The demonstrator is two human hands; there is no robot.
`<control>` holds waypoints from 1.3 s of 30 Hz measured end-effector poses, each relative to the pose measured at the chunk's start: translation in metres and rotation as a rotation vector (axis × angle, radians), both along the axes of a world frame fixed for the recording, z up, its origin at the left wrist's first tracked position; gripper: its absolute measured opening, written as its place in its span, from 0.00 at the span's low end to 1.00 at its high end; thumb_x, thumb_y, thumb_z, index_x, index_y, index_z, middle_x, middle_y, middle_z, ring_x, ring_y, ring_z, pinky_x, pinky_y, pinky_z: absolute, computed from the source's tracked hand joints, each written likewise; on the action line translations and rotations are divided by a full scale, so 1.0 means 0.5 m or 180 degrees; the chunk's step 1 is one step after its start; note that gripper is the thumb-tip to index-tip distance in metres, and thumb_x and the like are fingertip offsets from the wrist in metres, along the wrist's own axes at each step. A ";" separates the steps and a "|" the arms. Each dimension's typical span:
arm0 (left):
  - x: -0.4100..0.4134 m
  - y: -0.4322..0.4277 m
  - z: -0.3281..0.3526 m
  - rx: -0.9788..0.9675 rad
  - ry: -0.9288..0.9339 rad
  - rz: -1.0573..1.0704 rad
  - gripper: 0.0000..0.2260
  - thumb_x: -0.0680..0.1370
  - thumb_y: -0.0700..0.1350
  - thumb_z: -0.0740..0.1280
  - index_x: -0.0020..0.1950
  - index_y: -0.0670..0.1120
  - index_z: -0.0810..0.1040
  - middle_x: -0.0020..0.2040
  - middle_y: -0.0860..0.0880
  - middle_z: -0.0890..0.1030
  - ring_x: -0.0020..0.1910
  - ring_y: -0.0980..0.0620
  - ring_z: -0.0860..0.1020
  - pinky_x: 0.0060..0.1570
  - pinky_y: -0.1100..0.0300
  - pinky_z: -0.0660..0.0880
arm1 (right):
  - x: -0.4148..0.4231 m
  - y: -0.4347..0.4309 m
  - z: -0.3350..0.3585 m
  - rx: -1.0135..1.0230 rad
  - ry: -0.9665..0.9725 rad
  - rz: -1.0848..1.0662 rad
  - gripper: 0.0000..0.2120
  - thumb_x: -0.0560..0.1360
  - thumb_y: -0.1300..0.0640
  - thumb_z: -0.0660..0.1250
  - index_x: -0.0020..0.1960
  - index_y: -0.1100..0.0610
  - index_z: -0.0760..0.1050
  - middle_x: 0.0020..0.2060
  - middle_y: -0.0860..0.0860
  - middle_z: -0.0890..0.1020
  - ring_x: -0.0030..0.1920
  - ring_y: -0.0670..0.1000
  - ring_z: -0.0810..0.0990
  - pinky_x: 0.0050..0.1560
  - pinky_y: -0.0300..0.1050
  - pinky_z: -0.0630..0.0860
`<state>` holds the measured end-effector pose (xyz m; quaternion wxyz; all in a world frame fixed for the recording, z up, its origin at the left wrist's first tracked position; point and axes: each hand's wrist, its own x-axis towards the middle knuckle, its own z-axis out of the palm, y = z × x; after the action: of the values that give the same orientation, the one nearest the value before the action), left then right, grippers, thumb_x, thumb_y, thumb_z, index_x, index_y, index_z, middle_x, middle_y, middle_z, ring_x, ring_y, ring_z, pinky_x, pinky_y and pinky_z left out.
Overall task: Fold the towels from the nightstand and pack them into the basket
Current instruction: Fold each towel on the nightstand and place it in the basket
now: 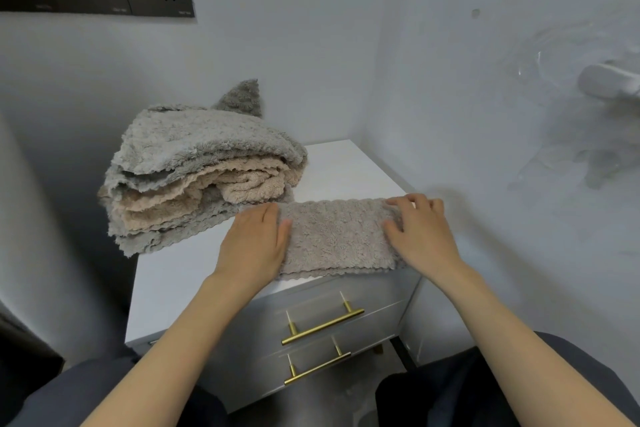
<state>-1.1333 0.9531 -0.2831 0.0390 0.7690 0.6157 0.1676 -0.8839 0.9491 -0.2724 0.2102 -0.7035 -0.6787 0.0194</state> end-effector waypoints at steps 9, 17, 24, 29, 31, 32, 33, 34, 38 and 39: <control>0.038 0.051 0.010 0.0019 0.0012 -0.0316 0.20 0.84 0.50 0.51 0.73 0.43 0.65 0.70 0.46 0.69 0.68 0.47 0.67 0.65 0.56 0.62 | 0.020 0.009 0.022 -0.1074 0.0167 -0.0696 0.26 0.78 0.44 0.60 0.65 0.64 0.66 0.61 0.60 0.70 0.64 0.60 0.69 0.59 0.52 0.69; 0.037 0.106 0.001 -0.0376 0.0170 -0.0141 0.21 0.83 0.56 0.50 0.74 0.52 0.62 0.73 0.52 0.66 0.71 0.47 0.59 0.63 0.49 0.55 | 0.029 0.050 0.034 -0.1403 0.0498 -0.0531 0.15 0.72 0.54 0.67 0.33 0.54 0.62 0.39 0.54 0.72 0.44 0.56 0.73 0.40 0.44 0.66; 0.013 0.123 0.018 -0.0396 -0.0012 -0.0133 0.20 0.79 0.61 0.59 0.66 0.52 0.72 0.51 0.56 0.76 0.55 0.52 0.73 0.52 0.54 0.57 | 0.012 0.077 0.036 -0.0076 -0.0150 -0.0664 0.05 0.74 0.59 0.62 0.49 0.57 0.73 0.49 0.56 0.78 0.50 0.59 0.77 0.38 0.44 0.65; 0.022 0.116 0.022 -0.0964 -0.0612 -0.0352 0.18 0.75 0.60 0.66 0.57 0.49 0.73 0.39 0.57 0.72 0.37 0.59 0.72 0.36 0.62 0.66 | -0.010 0.125 0.047 0.0867 0.0081 -0.0504 0.11 0.74 0.64 0.61 0.55 0.56 0.74 0.46 0.54 0.81 0.48 0.59 0.77 0.37 0.45 0.65; 0.033 0.110 0.023 -0.1004 -0.0728 -0.0367 0.16 0.75 0.60 0.67 0.50 0.48 0.72 0.36 0.55 0.71 0.33 0.59 0.69 0.31 0.63 0.63 | -0.018 0.150 0.047 0.0999 0.0774 -0.0251 0.12 0.73 0.66 0.60 0.55 0.58 0.75 0.47 0.55 0.81 0.48 0.57 0.78 0.41 0.46 0.69; 0.037 0.105 0.024 -0.1010 -0.0818 -0.0372 0.15 0.75 0.59 0.67 0.47 0.47 0.72 0.36 0.54 0.71 0.33 0.57 0.68 0.31 0.63 0.62 | -0.022 0.162 0.046 0.1008 0.1103 -0.0187 0.12 0.74 0.67 0.60 0.55 0.59 0.75 0.47 0.55 0.81 0.48 0.56 0.78 0.44 0.45 0.70; 0.042 0.103 0.024 -0.1030 -0.0948 -0.0380 0.16 0.75 0.58 0.67 0.45 0.46 0.72 0.37 0.52 0.72 0.33 0.56 0.68 0.32 0.63 0.62 | -0.027 0.174 0.045 0.1010 0.1336 -0.0156 0.11 0.74 0.67 0.60 0.55 0.60 0.75 0.49 0.55 0.80 0.49 0.55 0.78 0.48 0.45 0.72; 0.046 0.102 0.024 -0.1064 -0.1091 -0.0385 0.15 0.75 0.57 0.68 0.46 0.44 0.72 0.39 0.50 0.72 0.35 0.55 0.68 0.34 0.63 0.63 | -0.033 0.187 0.044 0.1015 0.1474 -0.0122 0.11 0.75 0.67 0.60 0.56 0.60 0.75 0.50 0.56 0.79 0.51 0.55 0.78 0.52 0.45 0.73; 0.067 0.095 0.021 -0.1029 -0.1452 -0.0331 0.20 0.76 0.55 0.67 0.64 0.48 0.69 0.44 0.51 0.76 0.38 0.56 0.74 0.35 0.64 0.68 | -0.066 0.222 0.034 0.0896 0.1810 0.0306 0.15 0.78 0.69 0.57 0.62 0.60 0.73 0.59 0.55 0.77 0.60 0.53 0.75 0.63 0.45 0.71; 0.070 0.093 0.020 -0.0971 -0.1527 -0.0312 0.24 0.76 0.55 0.67 0.69 0.49 0.65 0.44 0.52 0.75 0.39 0.57 0.75 0.35 0.64 0.69 | -0.072 0.225 0.034 0.0756 0.1939 0.0505 0.19 0.78 0.70 0.55 0.66 0.60 0.70 0.64 0.55 0.74 0.65 0.53 0.73 0.67 0.44 0.69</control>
<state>-1.0982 0.9998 -0.2732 0.3067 0.7215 0.5690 0.2481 -0.9197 1.0618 -0.2555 0.4817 -0.5809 -0.6349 0.1658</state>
